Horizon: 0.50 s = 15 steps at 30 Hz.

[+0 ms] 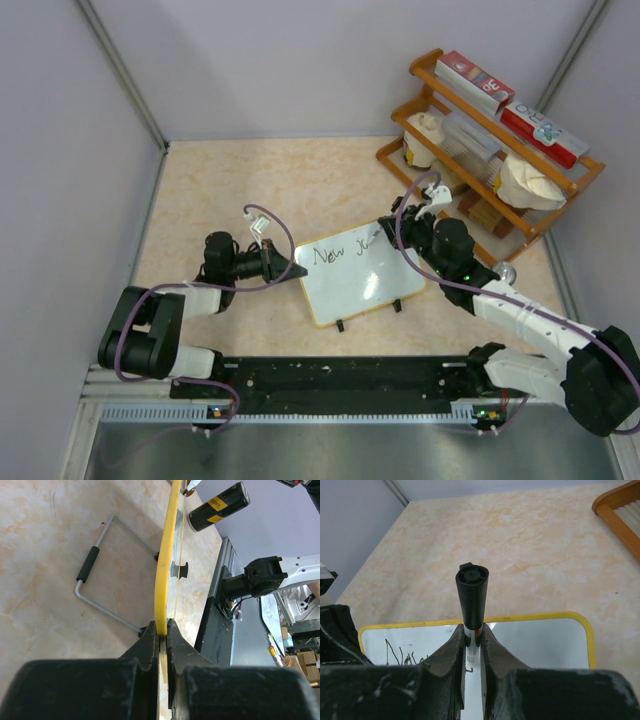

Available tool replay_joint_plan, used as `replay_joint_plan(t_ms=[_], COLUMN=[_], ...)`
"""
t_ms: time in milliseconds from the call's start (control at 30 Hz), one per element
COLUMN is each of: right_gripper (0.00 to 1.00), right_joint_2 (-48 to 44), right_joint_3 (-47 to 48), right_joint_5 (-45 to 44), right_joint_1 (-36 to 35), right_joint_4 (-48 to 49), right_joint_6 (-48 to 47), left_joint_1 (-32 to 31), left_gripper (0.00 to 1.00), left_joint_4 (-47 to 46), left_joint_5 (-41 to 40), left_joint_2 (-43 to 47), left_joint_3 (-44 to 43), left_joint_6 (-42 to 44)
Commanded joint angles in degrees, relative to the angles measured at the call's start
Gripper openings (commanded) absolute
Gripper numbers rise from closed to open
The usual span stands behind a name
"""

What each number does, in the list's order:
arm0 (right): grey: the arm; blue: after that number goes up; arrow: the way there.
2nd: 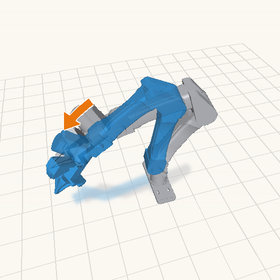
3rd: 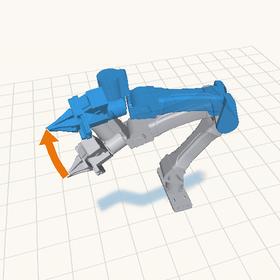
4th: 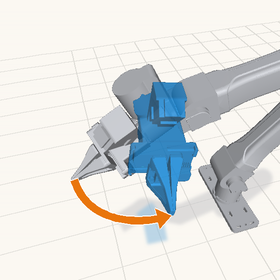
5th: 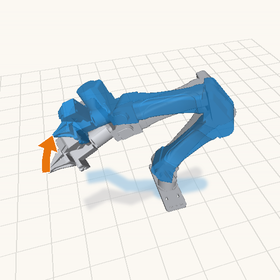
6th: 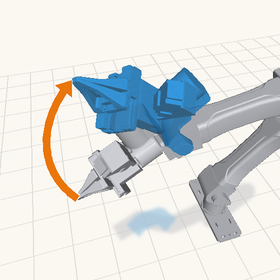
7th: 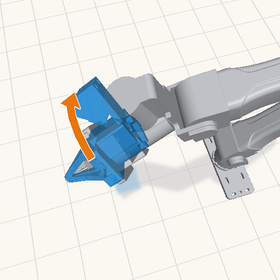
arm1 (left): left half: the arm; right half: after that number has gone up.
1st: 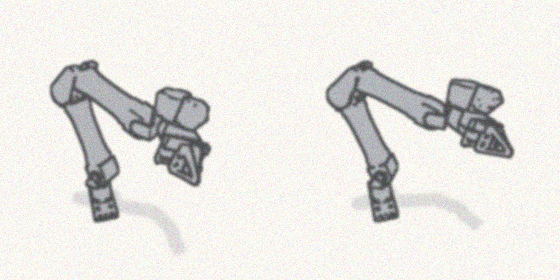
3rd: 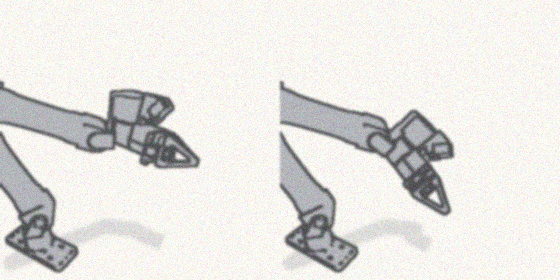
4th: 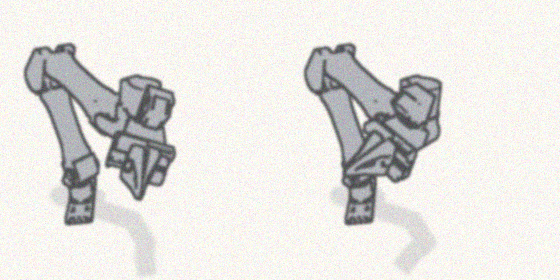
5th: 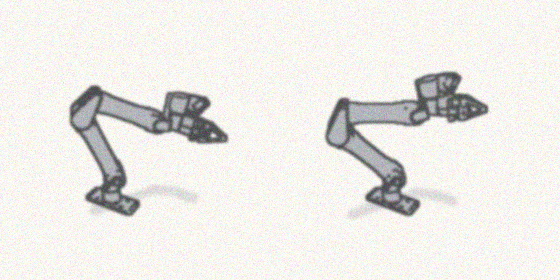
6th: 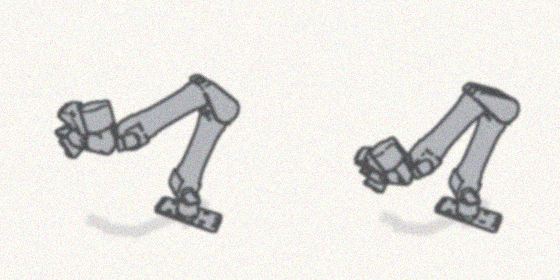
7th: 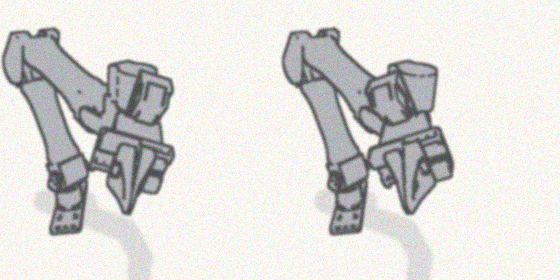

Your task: Write a sentence on the whiteboard

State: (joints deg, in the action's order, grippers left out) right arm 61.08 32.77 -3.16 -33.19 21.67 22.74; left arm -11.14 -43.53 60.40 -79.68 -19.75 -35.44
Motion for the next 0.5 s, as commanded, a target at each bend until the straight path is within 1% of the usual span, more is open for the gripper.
replay_joint_plan(t_ms=[0, 467], right_gripper=[0.00, 0.00], right_joint_2=[0.3, 0.3], right_joint_3=[3.0, 4.0], right_joint_5=[-0.1, 2.0], right_joint_1=[0.6, 0.6], right_joint_4=[2.1, 3.8], right_joint_6=[-0.2, 0.5], left_joint_1=[-0.6, -0.6], left_gripper=[0.00, 0.00], left_joint_4=[-1.4, -1.4], left_joint_5=[3.4, 3.4], left_joint_2=[-0.4, -0.4], left_joint_3=[0.0, 0.0], left_joint_6=[2.6, 2.6])
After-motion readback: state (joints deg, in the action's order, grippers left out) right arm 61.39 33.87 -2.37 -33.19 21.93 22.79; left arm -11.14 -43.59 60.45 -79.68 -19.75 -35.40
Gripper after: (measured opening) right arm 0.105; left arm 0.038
